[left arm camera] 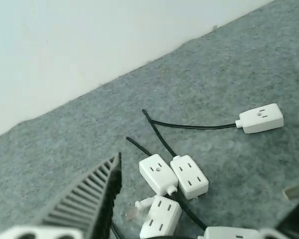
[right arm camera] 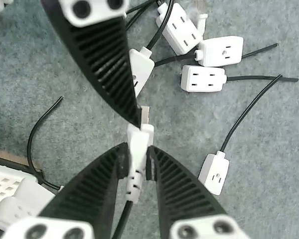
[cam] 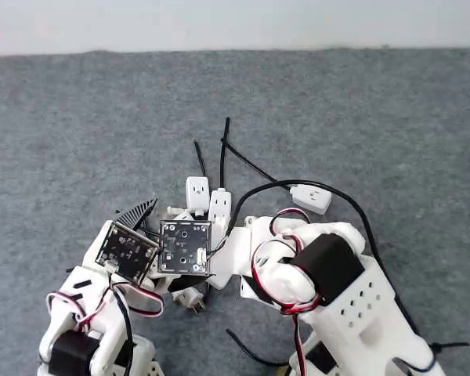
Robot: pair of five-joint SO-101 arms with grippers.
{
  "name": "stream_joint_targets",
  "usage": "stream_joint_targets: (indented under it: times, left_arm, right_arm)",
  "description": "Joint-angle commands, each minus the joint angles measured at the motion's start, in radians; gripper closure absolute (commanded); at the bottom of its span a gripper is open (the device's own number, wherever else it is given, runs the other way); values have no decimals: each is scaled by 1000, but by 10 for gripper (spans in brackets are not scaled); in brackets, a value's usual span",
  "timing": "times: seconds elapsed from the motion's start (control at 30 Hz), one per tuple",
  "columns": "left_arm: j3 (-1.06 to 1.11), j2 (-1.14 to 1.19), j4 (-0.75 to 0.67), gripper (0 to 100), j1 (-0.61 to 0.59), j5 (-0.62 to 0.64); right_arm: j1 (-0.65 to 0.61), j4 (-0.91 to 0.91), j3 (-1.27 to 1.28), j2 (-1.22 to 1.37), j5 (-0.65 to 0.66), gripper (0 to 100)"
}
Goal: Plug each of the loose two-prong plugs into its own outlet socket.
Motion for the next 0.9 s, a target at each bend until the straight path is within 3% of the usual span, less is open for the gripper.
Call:
stream_joint_targets:
  times: [0.0,0.6,0.87]
  left_arm:
    - [2,2,-14,476,0,-2]
    - [16,2,-31,476,-2,-2]
    - [88,11,-173,476,-173,5]
  right_arm:
    - [-10,31,-84,-18,-9,990]
    - [-8,13,-78,-4,-11,990]
    - [147,-113,-89,70,-6,990]
